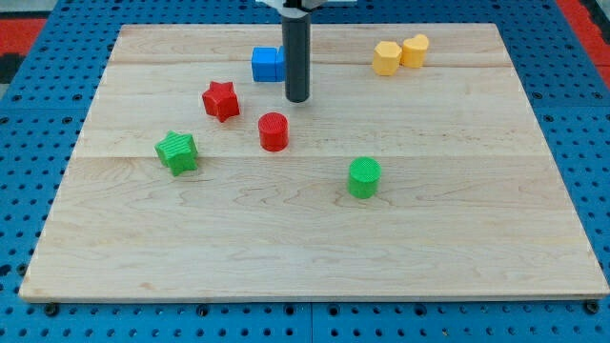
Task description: Push the red star into the red circle
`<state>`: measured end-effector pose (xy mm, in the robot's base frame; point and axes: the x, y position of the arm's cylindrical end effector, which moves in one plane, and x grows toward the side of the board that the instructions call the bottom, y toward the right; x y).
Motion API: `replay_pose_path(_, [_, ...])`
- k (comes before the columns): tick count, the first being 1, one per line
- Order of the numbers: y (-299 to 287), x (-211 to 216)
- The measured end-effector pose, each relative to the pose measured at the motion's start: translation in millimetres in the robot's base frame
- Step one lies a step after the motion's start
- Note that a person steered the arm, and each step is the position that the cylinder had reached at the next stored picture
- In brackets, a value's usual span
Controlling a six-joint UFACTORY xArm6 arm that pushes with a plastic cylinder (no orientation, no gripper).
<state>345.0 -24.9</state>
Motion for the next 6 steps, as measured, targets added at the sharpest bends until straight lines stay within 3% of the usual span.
replay_pose_path(1, [-64, -7])
replay_pose_path(3, [-109, -34])
replay_pose_path(4, [-165, -21])
replay_pose_path(5, [-124, 1])
replay_pose_path(6, [-103, -4])
